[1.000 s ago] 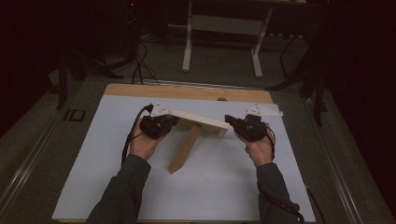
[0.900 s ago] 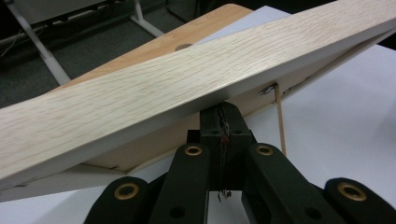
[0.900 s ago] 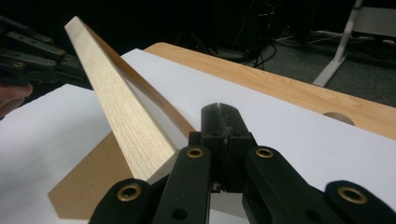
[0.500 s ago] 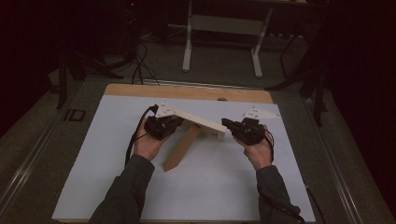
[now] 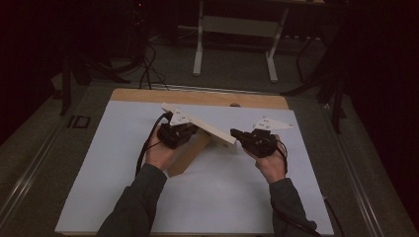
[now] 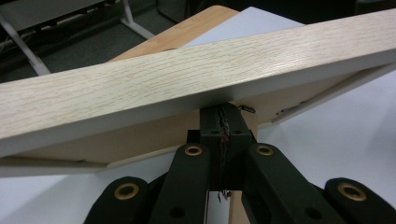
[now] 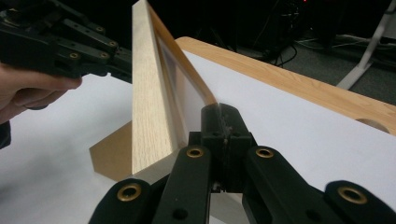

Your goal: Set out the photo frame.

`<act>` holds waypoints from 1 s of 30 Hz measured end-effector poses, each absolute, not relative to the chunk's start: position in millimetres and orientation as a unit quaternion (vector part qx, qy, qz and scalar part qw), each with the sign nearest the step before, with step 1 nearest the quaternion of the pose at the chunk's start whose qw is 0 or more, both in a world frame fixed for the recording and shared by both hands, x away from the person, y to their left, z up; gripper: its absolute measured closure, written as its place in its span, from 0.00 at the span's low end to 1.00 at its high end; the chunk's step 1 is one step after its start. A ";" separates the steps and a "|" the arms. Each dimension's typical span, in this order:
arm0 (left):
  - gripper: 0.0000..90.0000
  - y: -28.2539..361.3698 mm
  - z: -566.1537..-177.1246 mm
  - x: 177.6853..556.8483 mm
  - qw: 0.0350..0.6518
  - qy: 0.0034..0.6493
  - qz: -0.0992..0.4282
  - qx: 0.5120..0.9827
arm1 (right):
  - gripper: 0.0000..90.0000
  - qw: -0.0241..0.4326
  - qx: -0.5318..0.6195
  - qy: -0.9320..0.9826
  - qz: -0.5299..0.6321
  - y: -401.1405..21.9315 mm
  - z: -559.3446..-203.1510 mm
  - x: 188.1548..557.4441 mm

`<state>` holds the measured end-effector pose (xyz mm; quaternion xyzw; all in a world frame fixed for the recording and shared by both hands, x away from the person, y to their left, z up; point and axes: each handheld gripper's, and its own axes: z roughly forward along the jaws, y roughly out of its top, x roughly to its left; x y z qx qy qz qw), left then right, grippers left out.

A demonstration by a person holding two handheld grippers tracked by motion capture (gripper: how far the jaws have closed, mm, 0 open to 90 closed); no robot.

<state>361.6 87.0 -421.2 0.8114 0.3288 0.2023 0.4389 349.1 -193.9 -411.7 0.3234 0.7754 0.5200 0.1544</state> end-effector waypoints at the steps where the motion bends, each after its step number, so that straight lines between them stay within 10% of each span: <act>1: 1.00 86.9 -421.0 361.8 0.438 0.329 0.203 0.812 | 1.00 0.153 0.322 0.776 0.520 -193.4 -411.7 348.6; 30: 1.00 77.9 -418.8 360.5 0.442 0.314 0.201 0.816 | 1.00 0.147 0.283 0.794 0.518 -170.4 -414.7 331.2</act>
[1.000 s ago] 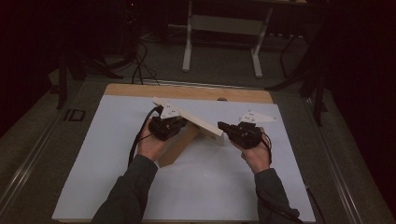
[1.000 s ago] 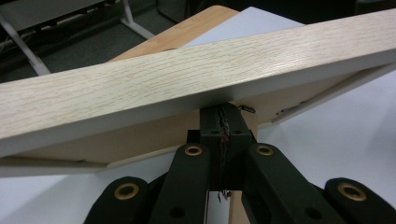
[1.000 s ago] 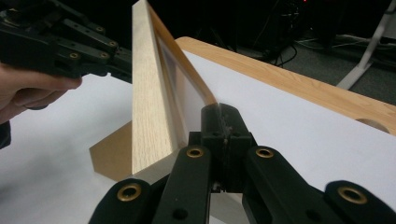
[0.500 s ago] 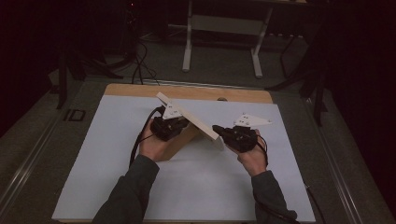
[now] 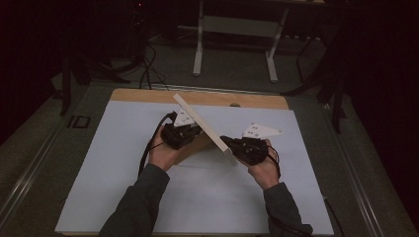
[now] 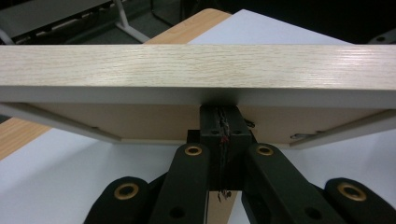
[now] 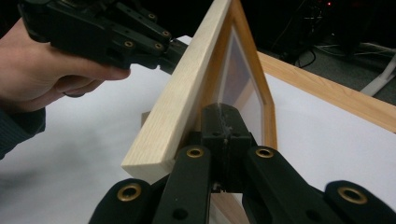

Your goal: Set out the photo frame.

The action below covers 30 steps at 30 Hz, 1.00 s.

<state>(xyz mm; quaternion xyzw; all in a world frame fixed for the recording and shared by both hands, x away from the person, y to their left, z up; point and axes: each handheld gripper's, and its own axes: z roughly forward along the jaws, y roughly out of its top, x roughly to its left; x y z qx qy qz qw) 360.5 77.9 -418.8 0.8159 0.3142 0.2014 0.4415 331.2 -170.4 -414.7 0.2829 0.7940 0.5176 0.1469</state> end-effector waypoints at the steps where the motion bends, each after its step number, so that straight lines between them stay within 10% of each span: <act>1: 1.00 78.0 -418.8 361.3 0.442 0.313 0.202 0.816 | 1.00 0.146 0.282 0.795 0.517 -169.8 -414.7 330.7; 30: 1.00 89.1 -409.8 357.5 0.458 0.293 0.158 0.824 | 1.00 0.128 0.264 0.810 0.508 -163.4 -427.9 321.5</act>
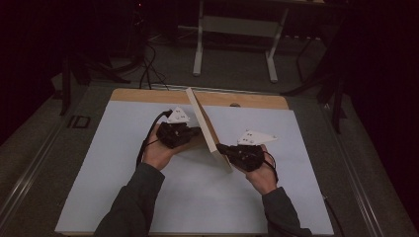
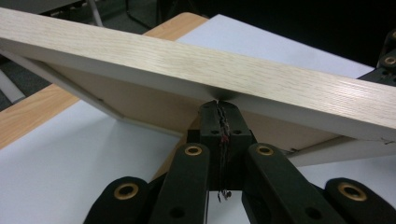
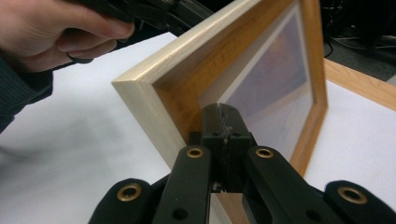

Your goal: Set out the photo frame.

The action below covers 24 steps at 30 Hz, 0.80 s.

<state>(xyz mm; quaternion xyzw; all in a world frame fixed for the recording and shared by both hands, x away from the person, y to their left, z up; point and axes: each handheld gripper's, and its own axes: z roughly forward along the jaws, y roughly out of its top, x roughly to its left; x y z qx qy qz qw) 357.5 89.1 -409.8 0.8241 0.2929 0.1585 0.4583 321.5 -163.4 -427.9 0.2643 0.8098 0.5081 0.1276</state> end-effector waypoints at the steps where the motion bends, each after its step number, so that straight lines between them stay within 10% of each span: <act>1: 1.00 89.0 -409.8 357.6 0.458 0.293 0.159 0.824 | 1.00 0.128 0.261 0.812 0.506 -162.6 -427.4 320.7; 24: 1.00 94.5 -410.6 362.8 0.463 0.298 0.157 0.820 | 1.00 0.119 0.229 0.825 0.503 -127.8 -425.5 318.6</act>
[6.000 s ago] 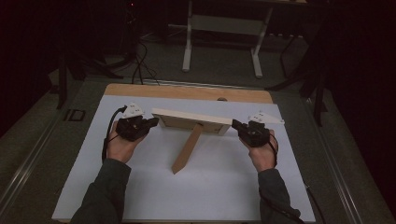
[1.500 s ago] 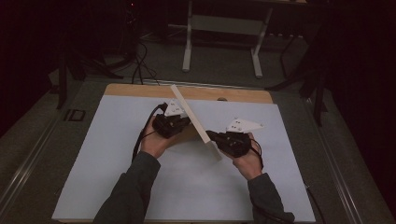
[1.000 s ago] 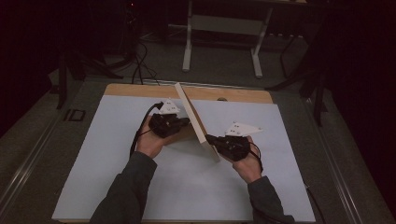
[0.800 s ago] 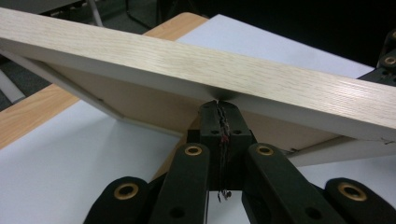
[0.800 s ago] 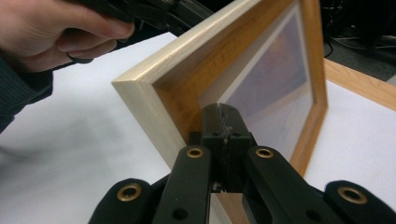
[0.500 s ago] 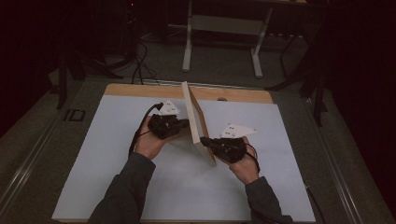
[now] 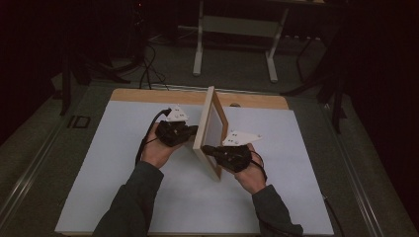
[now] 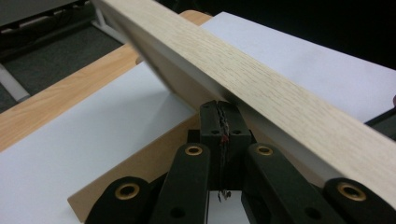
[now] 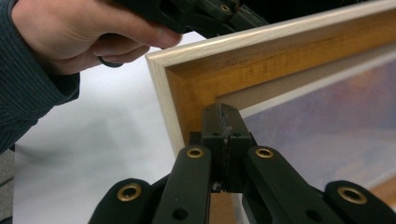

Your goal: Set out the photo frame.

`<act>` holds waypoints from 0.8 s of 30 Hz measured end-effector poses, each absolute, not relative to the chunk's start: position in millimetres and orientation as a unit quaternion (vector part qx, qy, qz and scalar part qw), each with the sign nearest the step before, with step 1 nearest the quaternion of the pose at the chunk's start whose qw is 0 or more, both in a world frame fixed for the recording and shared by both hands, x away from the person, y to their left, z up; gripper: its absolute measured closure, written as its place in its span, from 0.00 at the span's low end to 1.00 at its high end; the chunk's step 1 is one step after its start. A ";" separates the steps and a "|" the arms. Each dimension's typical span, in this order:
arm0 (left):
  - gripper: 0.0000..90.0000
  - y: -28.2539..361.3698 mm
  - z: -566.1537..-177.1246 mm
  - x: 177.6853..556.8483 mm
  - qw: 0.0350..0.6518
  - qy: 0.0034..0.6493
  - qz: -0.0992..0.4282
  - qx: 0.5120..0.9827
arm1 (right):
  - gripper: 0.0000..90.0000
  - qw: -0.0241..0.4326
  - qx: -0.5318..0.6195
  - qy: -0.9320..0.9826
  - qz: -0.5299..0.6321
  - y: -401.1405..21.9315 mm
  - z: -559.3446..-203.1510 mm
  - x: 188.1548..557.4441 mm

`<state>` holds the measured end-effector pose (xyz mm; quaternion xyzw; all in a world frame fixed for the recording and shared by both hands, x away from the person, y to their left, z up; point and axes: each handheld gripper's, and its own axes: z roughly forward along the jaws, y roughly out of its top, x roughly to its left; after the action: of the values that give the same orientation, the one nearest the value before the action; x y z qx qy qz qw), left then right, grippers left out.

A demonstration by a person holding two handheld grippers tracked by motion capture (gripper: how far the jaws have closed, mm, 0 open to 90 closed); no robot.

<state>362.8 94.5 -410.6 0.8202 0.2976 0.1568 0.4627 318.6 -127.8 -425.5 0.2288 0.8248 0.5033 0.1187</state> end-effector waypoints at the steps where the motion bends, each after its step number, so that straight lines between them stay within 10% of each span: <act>1: 1.00 94.5 -410.6 362.8 0.463 0.298 0.157 0.820 | 1.00 0.119 0.229 0.825 0.503 -127.8 -425.5 318.6; 24: 0.99 100.7 -409.3 372.6 0.471 0.309 0.140 0.814 | 1.00 0.140 0.234 0.828 0.489 -107.0 -426.3 325.3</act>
<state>372.6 100.7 -409.3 0.8141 0.3093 0.1398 0.4712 325.3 -107.0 -426.3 0.2345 0.8284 0.4891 0.1395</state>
